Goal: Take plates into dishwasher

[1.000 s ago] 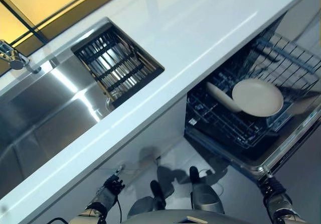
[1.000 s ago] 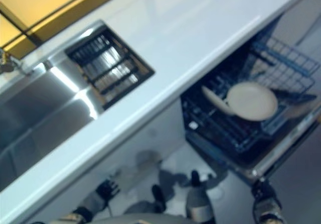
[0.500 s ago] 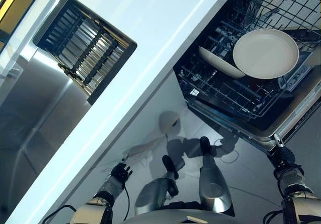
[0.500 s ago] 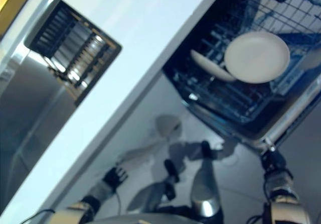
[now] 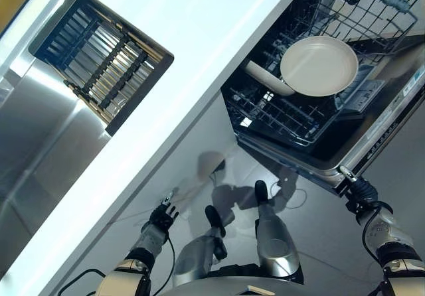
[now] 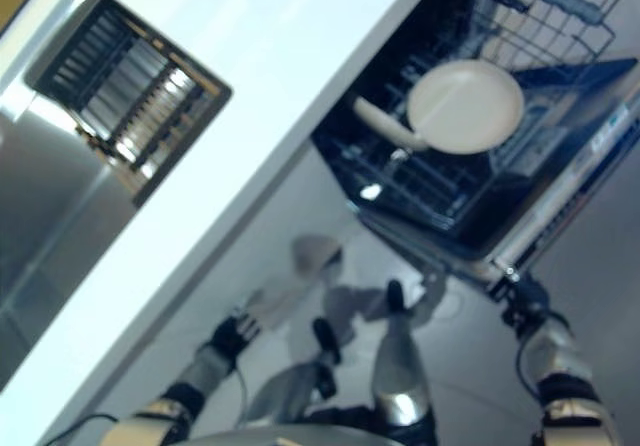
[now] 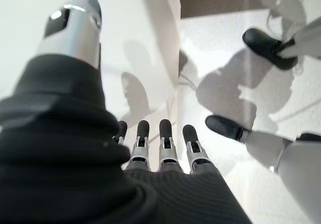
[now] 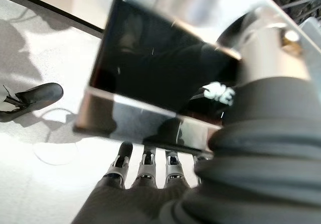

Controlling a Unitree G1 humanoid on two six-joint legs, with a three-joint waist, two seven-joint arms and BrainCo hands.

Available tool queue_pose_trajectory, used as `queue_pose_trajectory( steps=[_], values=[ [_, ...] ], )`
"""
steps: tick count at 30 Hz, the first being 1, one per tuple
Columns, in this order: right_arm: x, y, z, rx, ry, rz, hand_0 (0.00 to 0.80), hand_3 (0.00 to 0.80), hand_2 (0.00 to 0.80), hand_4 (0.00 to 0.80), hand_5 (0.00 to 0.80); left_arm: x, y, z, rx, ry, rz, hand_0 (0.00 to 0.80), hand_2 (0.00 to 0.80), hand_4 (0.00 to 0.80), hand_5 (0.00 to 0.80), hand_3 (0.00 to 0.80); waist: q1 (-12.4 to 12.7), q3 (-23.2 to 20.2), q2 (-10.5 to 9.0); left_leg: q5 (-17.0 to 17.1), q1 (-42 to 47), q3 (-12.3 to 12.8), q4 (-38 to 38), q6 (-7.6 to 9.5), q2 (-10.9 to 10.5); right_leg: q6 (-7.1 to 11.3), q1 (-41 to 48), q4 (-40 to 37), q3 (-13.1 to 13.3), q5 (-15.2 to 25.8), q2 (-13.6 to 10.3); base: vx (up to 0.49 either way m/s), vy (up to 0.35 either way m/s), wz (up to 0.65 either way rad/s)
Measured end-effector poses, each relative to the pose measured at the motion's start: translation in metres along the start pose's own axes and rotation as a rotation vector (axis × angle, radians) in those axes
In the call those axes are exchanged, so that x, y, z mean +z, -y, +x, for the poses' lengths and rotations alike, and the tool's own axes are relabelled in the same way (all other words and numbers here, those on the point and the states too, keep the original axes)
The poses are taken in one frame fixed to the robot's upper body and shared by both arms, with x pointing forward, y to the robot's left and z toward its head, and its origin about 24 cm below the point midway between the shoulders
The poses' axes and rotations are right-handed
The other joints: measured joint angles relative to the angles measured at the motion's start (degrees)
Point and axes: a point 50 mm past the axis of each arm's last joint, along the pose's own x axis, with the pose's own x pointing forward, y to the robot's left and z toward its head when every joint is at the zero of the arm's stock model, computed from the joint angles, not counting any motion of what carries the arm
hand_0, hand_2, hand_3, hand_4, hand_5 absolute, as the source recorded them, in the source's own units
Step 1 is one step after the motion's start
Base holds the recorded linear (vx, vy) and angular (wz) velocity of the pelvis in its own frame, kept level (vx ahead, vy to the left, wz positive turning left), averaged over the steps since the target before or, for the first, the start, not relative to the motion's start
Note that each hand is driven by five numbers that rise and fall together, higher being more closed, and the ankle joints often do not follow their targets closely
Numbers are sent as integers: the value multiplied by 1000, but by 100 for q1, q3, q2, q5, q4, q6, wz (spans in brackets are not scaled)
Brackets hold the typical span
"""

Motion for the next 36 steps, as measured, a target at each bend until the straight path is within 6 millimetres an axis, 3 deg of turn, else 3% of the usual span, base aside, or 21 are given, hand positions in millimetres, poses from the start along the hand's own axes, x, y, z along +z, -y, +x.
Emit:
queue_pose_trajectory(
  steps=[4, 7, 11, 17, 20, 26, 31, 34, 36],
  values=[
    [-15, -18, 0, 59, -30, 18, 0, 0, 0, 0, 0, -1, -4, -1, 19, 1, 12, 0, 0, 0, 0, 0, 214, -203, -404, -1, 155, -149, 0, -4, 44, -57, 194, -1, -66, -23, 48, 146, -58, 7],
    [-15, -32, 1, 109, -17, 48, 0, 0, 0, 0, 0, 0, -6, -2, 27, 4, 13, 0, 0, 0, 0, 0, 438, -409, -605, -4, 166, -291, 0, -7, 43, -63, 253, -1, -144, -29, 48, 155, -20, 17],
    [2, -54, 3, 192, 49, 115, 0, 0, 0, 0, 0, -2, -11, -3, 50, -1, 15, 0, 0, 0, 0, 0, 744, -693, -641, -4, 204, -456, 0, -7, 69, -102, 398, -5, -330, -80, 49, 173, -5, 28],
    [33, -96, 14, 307, 130, 133, 0, 0, 0, 0, 0, -6, -19, -5, 86, -23, 52, 0, 0, 0, 0, 0, 1214, -981, -599, 4, 352, -468, 7, 0, 179, -82, 761, -22, -750, -262, 33, 130, 18, 43],
    [25, -93, 16, 260, 90, 118, 0, 0, 0, 0, 0, -7, -40, -11, 142, -36, 63, 0, 0, 0, 0, 0, 1185, -1067, -698, 115, 377, -466, 11, -82, 224, -19, 875, -6, -785, -338, 50, 96, 26, 29],
    [6, -80, 16, 200, 30, 43, 0, 0, 0, 0, 0, 2, -48, -13, 163, -37, 92, 0, 0, 0, 0, 0, 1182, -1274, -932, 96, 520, -554, 12, -124, 148, 61, 1035, -5, -657, -396, -9, 73, 44, 9],
    [-11, -69, 16, 161, -16, 11, 0, 0, 0, 0, 0, 1, -56, -15, 185, -46, 91, 0, 0, 0, 0, 0, 1189, -1528, -938, 46, 582, -597, 7, -120, 162, 104, 1126, -8, -593, -454, 4, 45, 62, 5],
    [-33, -53, 13, 127, -84, -36, 0, 0, 0, 0, 0, -3, -62, -17, 203, -57, 84, 0, 0, 0, 0, 0, 1207, -1692, -947, 31, 635, -595, 4, -138, 175, 108, 1197, -21, -589, -495, 12, 24, 70, 0],
    [-61, -36, 7, 77, -183, -61, 0, 0, 0, 0, 0, -6, -69, -19, 223, -70, 76, 0, 0, 0, 0, 0, 1211, -1828, -955, 16, 656, -596, 2, -151, 187, 79, 1225, -20, -589, -524, 21, 21, 56, 0]
  ],
)
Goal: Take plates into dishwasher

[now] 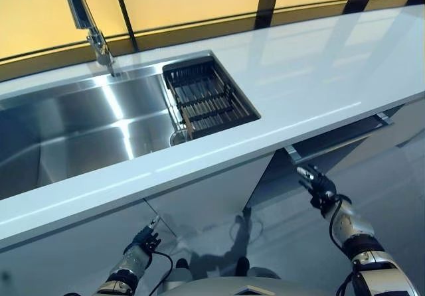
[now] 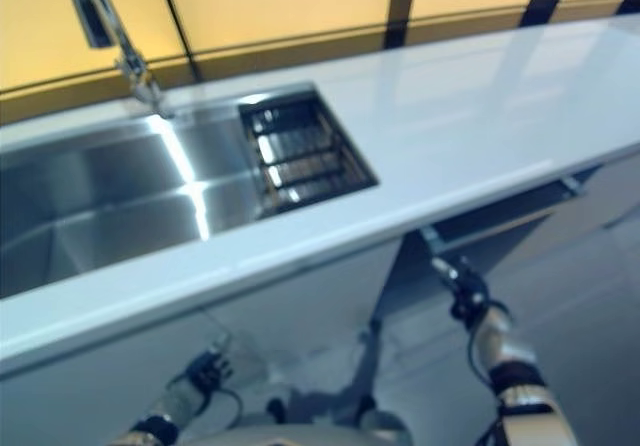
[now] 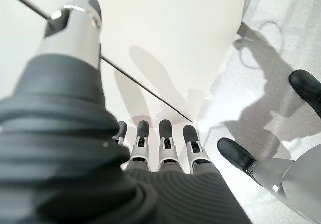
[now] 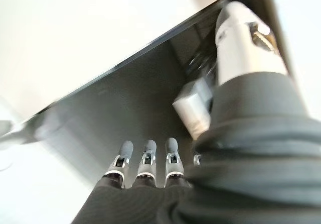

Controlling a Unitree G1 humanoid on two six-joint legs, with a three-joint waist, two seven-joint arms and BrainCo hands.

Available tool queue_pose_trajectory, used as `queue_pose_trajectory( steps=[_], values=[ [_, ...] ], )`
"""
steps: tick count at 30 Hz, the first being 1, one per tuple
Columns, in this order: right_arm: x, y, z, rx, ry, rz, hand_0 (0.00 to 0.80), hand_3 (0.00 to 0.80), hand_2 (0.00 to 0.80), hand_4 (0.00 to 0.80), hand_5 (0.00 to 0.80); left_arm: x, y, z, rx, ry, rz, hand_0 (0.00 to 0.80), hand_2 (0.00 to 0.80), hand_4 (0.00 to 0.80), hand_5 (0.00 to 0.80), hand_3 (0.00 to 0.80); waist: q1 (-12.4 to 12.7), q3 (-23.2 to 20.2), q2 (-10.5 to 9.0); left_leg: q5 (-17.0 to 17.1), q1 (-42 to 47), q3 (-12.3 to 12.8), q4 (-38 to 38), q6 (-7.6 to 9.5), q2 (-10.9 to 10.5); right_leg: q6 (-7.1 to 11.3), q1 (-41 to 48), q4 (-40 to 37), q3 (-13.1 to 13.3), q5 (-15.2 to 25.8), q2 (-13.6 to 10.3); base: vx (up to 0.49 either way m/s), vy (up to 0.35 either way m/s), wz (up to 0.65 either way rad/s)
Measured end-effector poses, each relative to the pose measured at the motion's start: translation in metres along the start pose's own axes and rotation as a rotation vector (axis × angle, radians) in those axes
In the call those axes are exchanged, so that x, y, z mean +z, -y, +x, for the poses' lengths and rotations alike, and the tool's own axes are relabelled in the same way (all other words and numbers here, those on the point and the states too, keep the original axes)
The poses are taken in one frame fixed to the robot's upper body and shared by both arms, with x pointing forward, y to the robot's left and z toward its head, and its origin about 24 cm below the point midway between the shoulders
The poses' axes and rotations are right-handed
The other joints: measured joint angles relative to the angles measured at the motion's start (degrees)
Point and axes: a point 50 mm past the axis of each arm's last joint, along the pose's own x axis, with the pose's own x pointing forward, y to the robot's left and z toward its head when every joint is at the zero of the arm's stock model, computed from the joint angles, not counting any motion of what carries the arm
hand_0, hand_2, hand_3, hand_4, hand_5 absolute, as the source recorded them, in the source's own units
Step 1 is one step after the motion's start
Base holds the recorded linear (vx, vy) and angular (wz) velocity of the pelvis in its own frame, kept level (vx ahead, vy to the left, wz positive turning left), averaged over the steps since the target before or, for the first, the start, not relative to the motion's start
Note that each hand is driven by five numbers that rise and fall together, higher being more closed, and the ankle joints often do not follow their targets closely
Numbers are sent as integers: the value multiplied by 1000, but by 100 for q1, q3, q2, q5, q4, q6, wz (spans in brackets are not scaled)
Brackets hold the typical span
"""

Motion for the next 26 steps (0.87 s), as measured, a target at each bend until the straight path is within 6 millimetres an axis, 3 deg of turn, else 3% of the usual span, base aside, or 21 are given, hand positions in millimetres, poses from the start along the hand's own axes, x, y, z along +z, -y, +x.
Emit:
queue_pose_trajectory(
  steps=[6, 12, 20, 26],
  values=[
    [-75, 26, -21, -74, -266, -65, 0, 0, 0, 0, 0, -10, -12, 0, 20, -36, -4, 0, 0, 0, 0, 0, 11, -100, 20, 1, -4, -22, 2, 2, 10, 0, 16, 1, -26, 0, 6, 9, 54, 2],
    [-126, 7, -35, -12, -425, -149, 0, 0, 0, 0, 0, -16, -24, -1, 32, -34, -7, 0, 0, 0, 0, 0, 163, -193, 17, 0, 2, -180, 5, 1, 7, 17, 113, -3, -191, -47, 4, 19, 47, 13],
    [-150, -14, -41, 44, -497, -219, 0, 0, 0, 0, 0, -30, -37, -4, 69, -72, 28, 0, 0, 0, 0, 0, 430, -314, 77, 1, 3, -363, 9, 5, -14, 34, 244, 0, -357, -149, -9, -4, 43, 16],
    [-158, -22, -44, 94, -537, -275, 0, 0, 0, 0, 0, -45, -40, -7, 68, -121, 56, 0, 0, 0, 0, 0, 455, -322, 94, 0, 0, -494, 8, 7, -24, 59, 316, 3, -436, -197, -9, -3, 20, 11]
  ],
)
